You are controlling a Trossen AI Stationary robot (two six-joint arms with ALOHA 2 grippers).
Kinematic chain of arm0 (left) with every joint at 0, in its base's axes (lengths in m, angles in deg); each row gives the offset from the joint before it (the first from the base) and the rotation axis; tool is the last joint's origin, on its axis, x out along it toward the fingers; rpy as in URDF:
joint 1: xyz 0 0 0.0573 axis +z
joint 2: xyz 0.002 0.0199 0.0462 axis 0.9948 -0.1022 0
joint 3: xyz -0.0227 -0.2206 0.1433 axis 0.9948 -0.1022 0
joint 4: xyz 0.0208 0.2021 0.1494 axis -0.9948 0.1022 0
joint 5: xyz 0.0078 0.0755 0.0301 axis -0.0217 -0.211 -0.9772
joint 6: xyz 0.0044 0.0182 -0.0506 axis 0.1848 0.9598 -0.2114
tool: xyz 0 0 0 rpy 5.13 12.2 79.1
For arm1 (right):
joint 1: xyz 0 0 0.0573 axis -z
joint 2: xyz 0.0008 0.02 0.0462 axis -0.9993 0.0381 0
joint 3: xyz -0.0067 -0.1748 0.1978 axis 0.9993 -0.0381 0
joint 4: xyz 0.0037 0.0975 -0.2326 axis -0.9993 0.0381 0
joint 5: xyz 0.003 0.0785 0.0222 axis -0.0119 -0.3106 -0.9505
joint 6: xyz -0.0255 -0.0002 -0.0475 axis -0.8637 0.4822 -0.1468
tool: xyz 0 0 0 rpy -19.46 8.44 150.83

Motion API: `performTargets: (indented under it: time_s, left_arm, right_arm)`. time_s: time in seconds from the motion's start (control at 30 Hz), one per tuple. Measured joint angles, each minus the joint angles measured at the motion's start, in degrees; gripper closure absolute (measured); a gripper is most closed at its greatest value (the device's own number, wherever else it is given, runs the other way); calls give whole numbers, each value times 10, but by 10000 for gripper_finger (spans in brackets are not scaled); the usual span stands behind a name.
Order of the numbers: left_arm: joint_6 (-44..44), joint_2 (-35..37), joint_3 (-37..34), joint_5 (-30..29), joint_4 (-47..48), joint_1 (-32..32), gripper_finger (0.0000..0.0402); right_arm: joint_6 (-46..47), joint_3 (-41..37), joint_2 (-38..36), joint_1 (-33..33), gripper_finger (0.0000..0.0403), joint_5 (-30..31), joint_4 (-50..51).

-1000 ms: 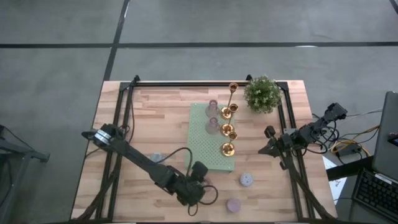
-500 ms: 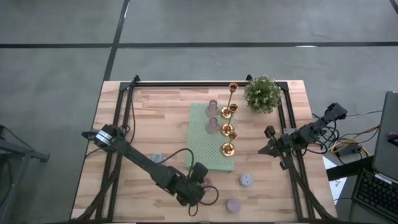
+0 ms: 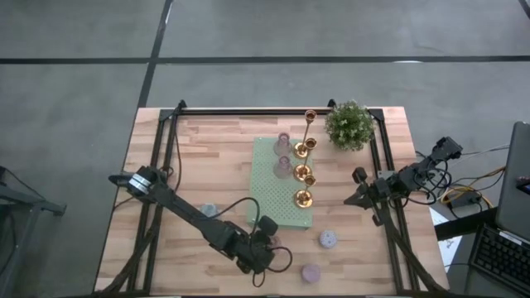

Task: Pick & Place candle stick holders
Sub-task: Put the purple vase on the shelf aligned with the other purple vase

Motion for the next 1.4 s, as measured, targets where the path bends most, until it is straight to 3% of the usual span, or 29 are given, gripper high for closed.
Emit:
performTargets:
  time_s: [0.57,0.97,1.17,1.4]
  left_arm:
    - [-2,5,25,6,22,-1,383]
    - [-7,6,114,5,108,-13,385]
    - [-3,36,157,3,146,-23,385]
    - [12,105,169,-43,165,-21,385]
  right_arm:
    - [-15,0,4,0,394,0,0]
    - [-15,0,4,0,394,0,0]
    - [-13,0,9,0,394,0,0]
    - [-10,0,21,0,394,-1,0]
